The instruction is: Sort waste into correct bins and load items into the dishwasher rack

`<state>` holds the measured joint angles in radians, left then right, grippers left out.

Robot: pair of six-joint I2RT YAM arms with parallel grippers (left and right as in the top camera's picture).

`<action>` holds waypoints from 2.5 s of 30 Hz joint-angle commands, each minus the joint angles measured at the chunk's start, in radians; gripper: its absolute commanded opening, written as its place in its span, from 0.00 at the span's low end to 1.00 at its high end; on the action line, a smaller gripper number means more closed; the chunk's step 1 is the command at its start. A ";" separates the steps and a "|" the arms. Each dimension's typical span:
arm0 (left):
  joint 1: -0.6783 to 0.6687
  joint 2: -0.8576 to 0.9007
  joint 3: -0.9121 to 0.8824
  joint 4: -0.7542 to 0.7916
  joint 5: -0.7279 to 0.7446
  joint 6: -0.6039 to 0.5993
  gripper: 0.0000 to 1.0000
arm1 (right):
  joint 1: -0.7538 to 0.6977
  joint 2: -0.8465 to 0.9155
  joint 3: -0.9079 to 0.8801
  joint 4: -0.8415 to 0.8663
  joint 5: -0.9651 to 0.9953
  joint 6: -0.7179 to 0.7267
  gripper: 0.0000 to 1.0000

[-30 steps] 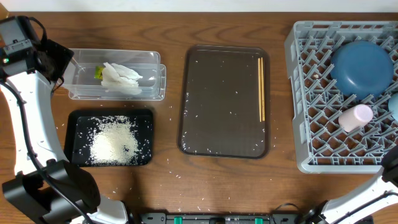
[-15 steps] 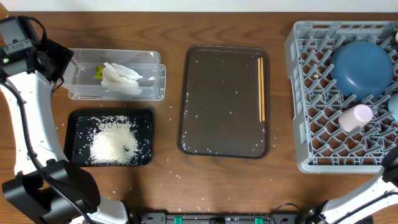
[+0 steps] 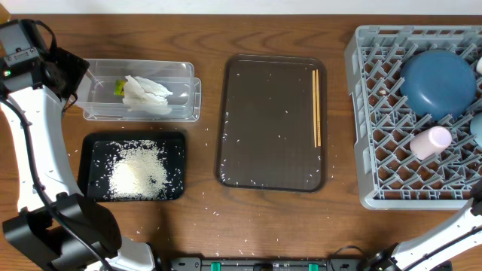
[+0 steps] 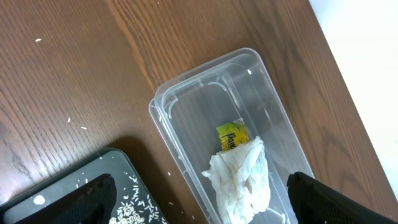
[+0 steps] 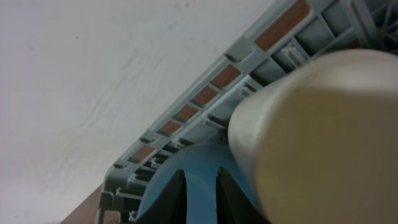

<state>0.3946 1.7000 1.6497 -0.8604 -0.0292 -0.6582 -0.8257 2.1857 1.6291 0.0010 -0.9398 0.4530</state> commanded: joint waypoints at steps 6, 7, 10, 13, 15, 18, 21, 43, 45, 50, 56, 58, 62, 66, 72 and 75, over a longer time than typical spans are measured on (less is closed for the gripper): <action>0.002 -0.007 0.005 -0.002 -0.002 -0.009 0.91 | -0.036 0.000 -0.002 0.035 -0.125 0.060 0.09; 0.002 -0.007 0.005 -0.002 -0.002 -0.009 0.91 | -0.037 -0.003 -0.002 0.041 -0.135 0.066 0.09; 0.002 -0.007 0.005 -0.003 -0.002 -0.009 0.91 | -0.037 -0.022 -0.002 0.044 -0.134 0.071 0.09; 0.002 -0.007 0.005 -0.002 -0.002 -0.009 0.91 | -0.035 -0.048 -0.002 0.049 -0.133 0.074 0.08; 0.002 -0.007 0.005 -0.002 -0.002 -0.009 0.91 | -0.032 -0.067 -0.002 0.050 -0.116 0.074 0.07; 0.002 -0.007 0.005 -0.002 -0.002 -0.009 0.91 | -0.030 -0.097 -0.002 0.052 -0.069 0.073 0.07; 0.002 -0.007 0.005 -0.003 -0.002 -0.009 0.91 | -0.030 -0.121 -0.002 0.052 -0.012 0.060 0.07; 0.002 -0.007 0.005 -0.002 -0.002 -0.009 0.91 | 0.088 -0.125 -0.002 0.003 0.502 -0.121 0.01; 0.002 -0.007 0.005 -0.003 -0.002 -0.009 0.91 | 0.095 -0.123 -0.002 0.003 0.525 -0.140 0.01; 0.002 -0.007 0.005 -0.003 -0.002 -0.009 0.91 | 0.099 -0.121 -0.002 0.000 0.548 -0.188 0.56; 0.002 -0.007 0.005 -0.003 -0.002 -0.009 0.91 | 0.090 -0.121 -0.002 -0.008 0.551 -0.189 0.64; 0.002 -0.007 0.005 -0.002 -0.002 -0.009 0.91 | 0.090 -0.121 -0.002 -0.009 0.551 -0.208 0.64; 0.002 -0.007 0.005 -0.002 -0.002 -0.009 0.91 | 0.090 -0.121 -0.002 -0.040 0.577 -0.280 0.65; 0.002 -0.007 0.005 -0.003 -0.002 -0.009 0.91 | 0.090 -0.118 -0.002 -0.085 0.649 -0.321 0.63; 0.002 -0.007 0.005 -0.003 -0.002 -0.009 0.91 | 0.090 -0.097 -0.002 -0.095 0.651 -0.338 0.53; 0.002 -0.007 0.005 -0.003 -0.002 -0.009 0.91 | 0.094 -0.083 -0.002 -0.096 0.651 -0.339 0.46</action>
<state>0.3946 1.7000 1.6497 -0.8604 -0.0292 -0.6582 -0.7307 2.0769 1.6276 -0.0933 -0.3031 0.1356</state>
